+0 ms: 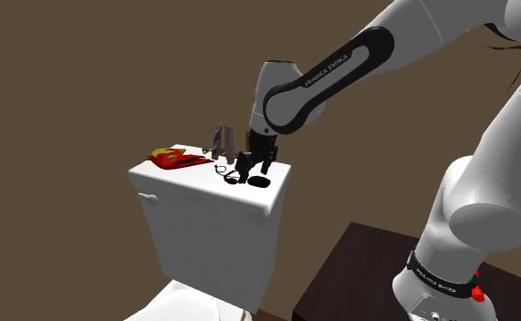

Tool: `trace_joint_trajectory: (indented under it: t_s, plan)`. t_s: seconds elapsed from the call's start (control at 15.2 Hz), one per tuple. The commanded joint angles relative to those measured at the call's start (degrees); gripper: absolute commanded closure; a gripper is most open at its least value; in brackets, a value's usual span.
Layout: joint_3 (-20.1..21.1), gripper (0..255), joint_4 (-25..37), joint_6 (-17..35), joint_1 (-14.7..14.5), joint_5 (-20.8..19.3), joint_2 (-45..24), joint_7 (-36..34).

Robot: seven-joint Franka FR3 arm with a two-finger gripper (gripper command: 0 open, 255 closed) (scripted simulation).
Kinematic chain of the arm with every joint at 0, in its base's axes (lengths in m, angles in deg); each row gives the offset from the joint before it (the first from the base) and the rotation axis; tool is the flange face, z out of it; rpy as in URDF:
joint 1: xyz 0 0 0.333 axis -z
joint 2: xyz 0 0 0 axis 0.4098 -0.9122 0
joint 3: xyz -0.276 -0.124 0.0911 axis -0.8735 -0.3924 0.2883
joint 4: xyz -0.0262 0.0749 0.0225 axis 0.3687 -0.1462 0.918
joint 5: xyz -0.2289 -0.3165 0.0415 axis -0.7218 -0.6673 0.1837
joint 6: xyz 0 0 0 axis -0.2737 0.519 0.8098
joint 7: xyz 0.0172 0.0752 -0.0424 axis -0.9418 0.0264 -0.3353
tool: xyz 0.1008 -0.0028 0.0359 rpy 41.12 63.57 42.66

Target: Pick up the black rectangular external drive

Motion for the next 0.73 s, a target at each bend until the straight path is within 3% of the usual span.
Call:
trace_joint_trajectory:
  t_s: [0.0,0.66]
  plan:
    - [0.0,255,-0.1,0.3,0.0,0.0,-0.2,0.0]
    - [0.0,255,0.3,-0.5,0.0,0.0,0.2,0.0]
